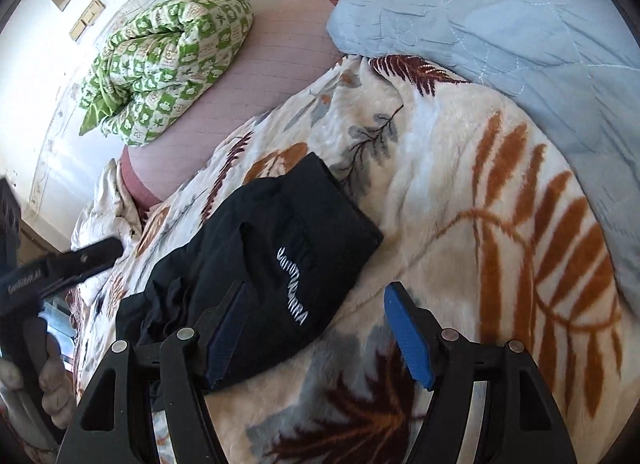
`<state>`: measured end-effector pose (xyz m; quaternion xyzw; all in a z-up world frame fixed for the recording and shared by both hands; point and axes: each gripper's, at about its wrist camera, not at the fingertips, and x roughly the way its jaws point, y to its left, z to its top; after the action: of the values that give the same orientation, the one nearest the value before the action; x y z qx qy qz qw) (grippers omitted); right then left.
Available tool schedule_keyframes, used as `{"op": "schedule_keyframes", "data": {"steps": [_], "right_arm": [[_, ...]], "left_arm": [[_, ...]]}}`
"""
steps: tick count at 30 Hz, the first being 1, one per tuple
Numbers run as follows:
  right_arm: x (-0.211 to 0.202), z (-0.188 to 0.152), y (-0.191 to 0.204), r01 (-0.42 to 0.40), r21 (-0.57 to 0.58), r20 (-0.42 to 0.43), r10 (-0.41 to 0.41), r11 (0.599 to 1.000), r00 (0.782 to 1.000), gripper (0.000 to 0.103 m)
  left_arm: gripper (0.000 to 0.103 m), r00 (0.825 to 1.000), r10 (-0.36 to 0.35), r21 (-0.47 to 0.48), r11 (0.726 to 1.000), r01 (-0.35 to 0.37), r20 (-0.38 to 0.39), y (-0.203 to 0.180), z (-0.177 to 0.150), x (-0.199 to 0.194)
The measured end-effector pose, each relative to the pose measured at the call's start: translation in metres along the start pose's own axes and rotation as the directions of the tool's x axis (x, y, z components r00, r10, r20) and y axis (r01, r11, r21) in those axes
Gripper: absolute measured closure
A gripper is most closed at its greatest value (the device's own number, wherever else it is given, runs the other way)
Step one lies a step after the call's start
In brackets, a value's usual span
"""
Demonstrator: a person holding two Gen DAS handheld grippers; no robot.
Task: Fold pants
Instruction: 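Move both grippers to the edge of the folded black sweatpants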
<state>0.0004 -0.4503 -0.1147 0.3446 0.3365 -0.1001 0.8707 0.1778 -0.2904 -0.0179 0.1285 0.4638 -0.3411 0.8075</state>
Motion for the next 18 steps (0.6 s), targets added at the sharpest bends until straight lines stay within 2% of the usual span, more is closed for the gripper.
{"op": "schedule_keyframes", "data": {"steps": [2, 5, 9, 11, 13, 16, 17, 18], "right_arm": [[0.008, 0.004, -0.001, -0.009, 0.009, 0.000, 0.009, 1.000, 1.000, 0.028], [0.020, 0.007, -0.012, -0.073, 0.062, -0.007, 0.073, 0.995, 0.997, 0.028], [0.030, 0.009, -0.016, -0.111, 0.088, -0.005, 0.112, 0.990, 0.994, 0.025], [0.031, 0.007, -0.010, -0.104, 0.063, -0.001, 0.104, 0.993, 0.995, 0.021], [0.033, 0.006, -0.003, -0.075, 0.029, -0.002, 0.076, 0.997, 0.997, 0.020], [0.033, 0.005, -0.003, -0.074, 0.027, 0.012, 0.074, 0.997, 0.997, 0.019], [0.032, 0.005, -0.004, -0.079, 0.033, 0.015, 0.079, 0.996, 0.997, 0.019], [0.032, 0.005, -0.005, -0.085, 0.039, 0.018, 0.084, 0.996, 0.996, 0.019]], "left_arm": [[0.032, 0.998, -0.058, 0.031, 0.998, 0.059, -0.035, -0.015, 0.015, 0.024], [0.032, 0.986, -0.139, 0.057, 0.988, 0.144, -0.089, -0.032, 0.030, 0.058], [0.032, 0.978, -0.156, 0.086, 0.982, 0.169, -0.139, -0.047, 0.044, 0.100], [0.032, 0.971, -0.169, 0.104, 0.977, 0.188, -0.169, -0.053, 0.049, 0.116], [0.032, 0.965, -0.176, 0.138, 0.969, 0.204, -0.193, -0.061, 0.051, 0.127], [0.032, 0.958, -0.176, 0.202, 0.954, 0.223, -0.229, -0.077, 0.051, 0.138], [0.033, 0.954, -0.171, 0.225, 0.947, 0.228, -0.245, -0.084, 0.050, 0.142], [0.038, 0.955, -0.154, 0.255, 0.942, 0.219, -0.255, -0.091, 0.047, 0.143]]}}
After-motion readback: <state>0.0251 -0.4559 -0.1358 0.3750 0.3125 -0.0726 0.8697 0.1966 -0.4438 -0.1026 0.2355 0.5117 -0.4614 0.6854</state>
